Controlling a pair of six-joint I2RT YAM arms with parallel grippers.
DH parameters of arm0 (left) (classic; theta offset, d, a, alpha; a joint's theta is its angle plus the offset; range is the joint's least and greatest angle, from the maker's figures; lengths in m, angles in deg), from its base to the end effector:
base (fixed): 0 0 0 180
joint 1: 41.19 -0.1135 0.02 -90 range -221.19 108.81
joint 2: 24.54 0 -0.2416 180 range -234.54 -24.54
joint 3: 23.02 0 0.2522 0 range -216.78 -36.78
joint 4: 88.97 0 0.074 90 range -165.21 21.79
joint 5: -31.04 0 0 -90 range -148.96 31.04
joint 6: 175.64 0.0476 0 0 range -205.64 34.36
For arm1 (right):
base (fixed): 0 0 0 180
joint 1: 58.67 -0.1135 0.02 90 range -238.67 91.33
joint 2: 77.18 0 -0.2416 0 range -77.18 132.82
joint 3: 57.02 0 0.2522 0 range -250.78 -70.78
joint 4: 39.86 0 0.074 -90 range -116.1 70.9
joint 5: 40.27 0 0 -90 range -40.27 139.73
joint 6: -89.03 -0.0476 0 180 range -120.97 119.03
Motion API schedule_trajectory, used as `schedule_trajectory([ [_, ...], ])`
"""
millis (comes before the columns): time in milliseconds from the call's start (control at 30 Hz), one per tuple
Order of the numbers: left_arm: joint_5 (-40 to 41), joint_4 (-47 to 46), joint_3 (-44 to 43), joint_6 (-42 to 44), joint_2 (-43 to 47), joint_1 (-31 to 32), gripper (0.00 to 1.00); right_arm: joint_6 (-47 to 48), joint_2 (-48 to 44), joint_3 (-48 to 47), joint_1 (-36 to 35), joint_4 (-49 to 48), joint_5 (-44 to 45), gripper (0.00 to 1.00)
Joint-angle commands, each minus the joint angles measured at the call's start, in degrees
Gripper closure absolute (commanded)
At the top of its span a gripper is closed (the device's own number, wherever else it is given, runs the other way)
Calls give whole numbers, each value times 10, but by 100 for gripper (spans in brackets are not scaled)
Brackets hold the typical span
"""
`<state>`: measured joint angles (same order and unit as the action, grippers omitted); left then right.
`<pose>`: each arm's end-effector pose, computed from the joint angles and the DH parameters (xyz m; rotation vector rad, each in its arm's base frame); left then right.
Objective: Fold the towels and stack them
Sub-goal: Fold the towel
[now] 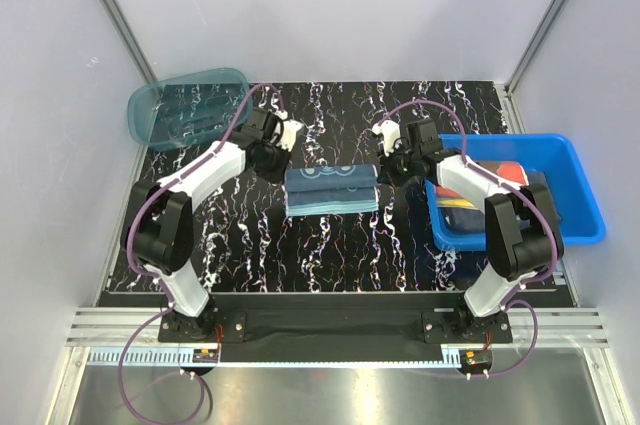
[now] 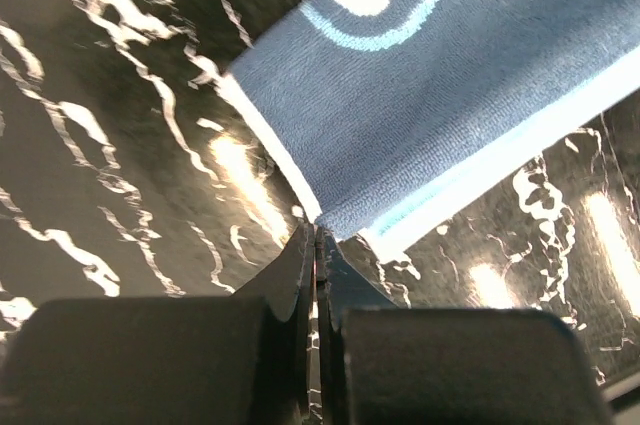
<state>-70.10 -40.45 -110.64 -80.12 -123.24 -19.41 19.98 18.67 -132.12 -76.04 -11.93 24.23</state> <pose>0.3356 -0.1440 0.1997 0.6862 2.5313 -0.3538 0.3353 0.1263 0.1766 -0.9662 2.1664 0.5067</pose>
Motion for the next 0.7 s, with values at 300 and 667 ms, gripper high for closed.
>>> schedule_trajectory([
  [300, -5, -11, 42, -31, 48, 25, 100, -31, -15, 29, -19, -16, 26, 100],
  [667, -20, -29, 79, -53, 72, 34, 100, -52, -32, 39, -28, -1, 58, 100],
])
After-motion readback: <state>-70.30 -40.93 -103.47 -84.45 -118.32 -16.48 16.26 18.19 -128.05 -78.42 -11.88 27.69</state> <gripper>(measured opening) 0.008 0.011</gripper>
